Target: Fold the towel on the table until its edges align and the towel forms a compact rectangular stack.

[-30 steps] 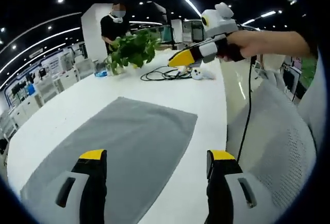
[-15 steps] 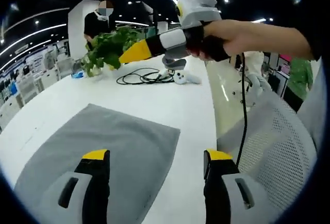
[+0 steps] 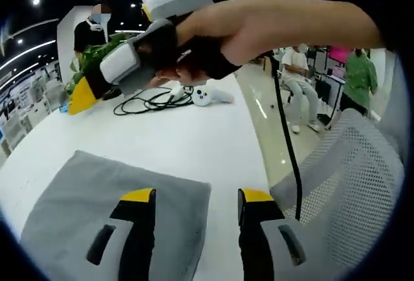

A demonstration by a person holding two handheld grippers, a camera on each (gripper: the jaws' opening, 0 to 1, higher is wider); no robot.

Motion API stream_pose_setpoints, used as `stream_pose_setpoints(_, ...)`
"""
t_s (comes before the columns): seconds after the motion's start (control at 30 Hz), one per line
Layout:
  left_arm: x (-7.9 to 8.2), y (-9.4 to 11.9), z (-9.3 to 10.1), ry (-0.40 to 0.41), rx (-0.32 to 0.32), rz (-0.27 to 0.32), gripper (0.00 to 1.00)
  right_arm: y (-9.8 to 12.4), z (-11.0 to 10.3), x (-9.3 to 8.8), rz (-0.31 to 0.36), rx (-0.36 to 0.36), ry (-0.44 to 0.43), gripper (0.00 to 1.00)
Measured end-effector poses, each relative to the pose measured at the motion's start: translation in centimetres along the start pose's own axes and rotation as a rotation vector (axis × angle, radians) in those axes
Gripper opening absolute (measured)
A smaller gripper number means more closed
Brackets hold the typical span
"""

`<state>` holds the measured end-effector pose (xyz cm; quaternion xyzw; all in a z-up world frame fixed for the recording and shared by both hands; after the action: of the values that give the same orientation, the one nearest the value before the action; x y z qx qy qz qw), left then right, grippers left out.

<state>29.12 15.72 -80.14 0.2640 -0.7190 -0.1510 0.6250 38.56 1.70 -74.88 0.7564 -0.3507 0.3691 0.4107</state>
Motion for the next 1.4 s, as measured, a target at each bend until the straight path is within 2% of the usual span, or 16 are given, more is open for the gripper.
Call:
stream_pose_setpoints(0.13, 0.0, -1.4, 0.2, 0.005, -0.017, -0.002, 0.44, -1.7, 0.5, 0.0, -0.016, 0.005, 0.011, 0.47)
stream_pose_setpoints(0.2, -0.4, -2.1, 0.4, 0.013, -0.032, 0.021, 0.37, -2.3, 0.7, 0.0, -0.019, 0.007, 0.006, 0.47)
stream_pose_setpoints(0.27, -0.8, -2.7, 0.6, 0.062, -0.050, 0.008, 0.33, -2.8, 0.8, 0.0, -0.016, 0.015, -0.015, 0.47)
stream_pose_setpoints(0.53, -1.2, -4.5, 0.2, 0.124, -0.059, 0.028, 0.29, -4.4, 1.6, -0.1, -0.025, 0.034, -0.023, 0.45)
stream_pose_setpoints(0.7, -1.9, -5.3, 0.3, 0.145, -0.048, -0.008, 0.25, -5.9, 2.4, -0.6, -0.032, 0.032, -0.038, 0.45)
stream_pose_setpoints(0.8, -2.1, -5.4, 0.5, 0.132, -0.043, -0.017, 0.23, -6.6, 2.8, -0.7, -0.034, 0.028, -0.042, 0.45)
stream_pose_setpoints(0.87, -2.0, -5.5, 0.4, 0.063, -0.023, -0.024, 0.23, -6.9, 3.0, -0.7, -0.032, 0.023, -0.046, 0.44)
stream_pose_setpoints(1.27, -2.2, -5.8, 0.7, 0.102, -0.014, -0.024, 0.19, -9.7, 4.4, -1.6, -0.064, -0.006, -0.023, 0.43)
stream_pose_setpoints(1.33, -2.2, -5.9, 0.7, 0.083, -0.018, -0.022, 0.19, -10.2, 4.6, -1.9, -0.076, -0.008, -0.021, 0.42)
stream_pose_setpoints(1.4, -2.1, -5.9, 0.6, 0.011, -0.026, -0.035, 0.18, -10.7, 4.7, -2.1, -0.083, -0.014, -0.013, 0.41)
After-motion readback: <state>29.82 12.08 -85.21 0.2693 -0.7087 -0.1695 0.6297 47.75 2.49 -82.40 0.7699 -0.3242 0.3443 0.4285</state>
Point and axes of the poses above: the point that each gripper's makers call its tool centre point, and the gripper's own axes: y roughly backward along the fingers, z roughly to its right, x roughly out of its top, the point moved 10 cm from there along y, roughly backward along the fingers, and after that the axes turned 11 degrees about -y, right-handed, at the moved point
